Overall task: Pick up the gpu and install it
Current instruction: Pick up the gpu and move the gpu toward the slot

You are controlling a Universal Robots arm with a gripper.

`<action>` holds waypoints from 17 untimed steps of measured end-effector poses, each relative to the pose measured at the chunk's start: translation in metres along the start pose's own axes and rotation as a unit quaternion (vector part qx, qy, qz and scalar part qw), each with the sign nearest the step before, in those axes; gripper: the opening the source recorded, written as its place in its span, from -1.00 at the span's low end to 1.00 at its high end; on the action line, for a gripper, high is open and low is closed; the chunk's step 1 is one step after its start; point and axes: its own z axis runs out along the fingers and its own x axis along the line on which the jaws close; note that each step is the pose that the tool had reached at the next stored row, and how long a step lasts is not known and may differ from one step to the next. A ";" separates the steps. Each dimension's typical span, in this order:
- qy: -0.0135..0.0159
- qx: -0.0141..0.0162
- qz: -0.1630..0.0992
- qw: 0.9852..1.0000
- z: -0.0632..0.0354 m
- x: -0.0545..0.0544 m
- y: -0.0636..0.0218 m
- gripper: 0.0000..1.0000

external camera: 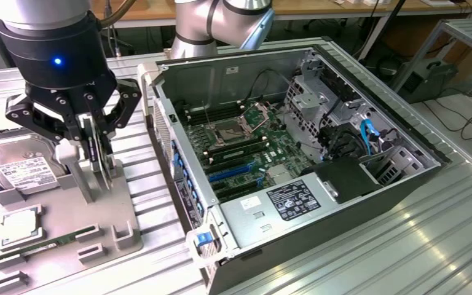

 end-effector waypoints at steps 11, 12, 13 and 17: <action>0.000 0.000 0.000 1.000 -0.0121 0.000 -0.0005 -0.44; 0.000 0.000 0.000 1.000 -0.0134 0.000 -0.0005 -0.44; 0.000 0.000 0.000 1.000 -0.0145 0.000 -0.0006 -0.44; 0.000 0.000 0.000 1.000 -0.0185 0.000 -0.0008 -0.44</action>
